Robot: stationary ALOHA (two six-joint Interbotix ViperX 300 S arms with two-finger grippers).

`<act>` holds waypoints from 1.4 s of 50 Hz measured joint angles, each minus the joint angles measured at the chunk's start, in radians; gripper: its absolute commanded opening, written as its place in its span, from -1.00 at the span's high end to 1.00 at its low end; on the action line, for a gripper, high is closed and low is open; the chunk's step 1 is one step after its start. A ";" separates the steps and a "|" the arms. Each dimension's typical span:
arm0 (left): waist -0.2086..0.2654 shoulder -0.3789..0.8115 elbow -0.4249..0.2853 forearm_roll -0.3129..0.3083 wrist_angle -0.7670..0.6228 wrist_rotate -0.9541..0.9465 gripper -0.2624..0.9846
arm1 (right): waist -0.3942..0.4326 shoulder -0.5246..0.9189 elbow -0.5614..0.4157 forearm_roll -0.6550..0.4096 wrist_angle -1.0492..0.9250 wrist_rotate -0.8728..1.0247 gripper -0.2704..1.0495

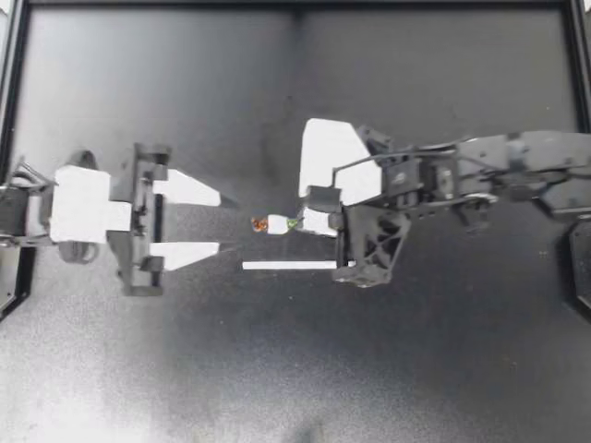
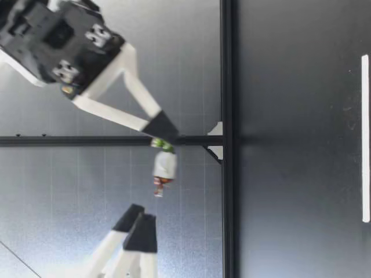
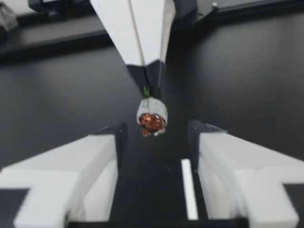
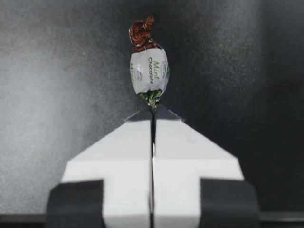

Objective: Pick up the candy and unwrap it.

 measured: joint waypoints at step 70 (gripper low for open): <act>0.000 0.048 -0.038 -0.003 -0.002 0.057 0.89 | -0.002 -0.012 0.014 0.032 -0.032 0.000 0.93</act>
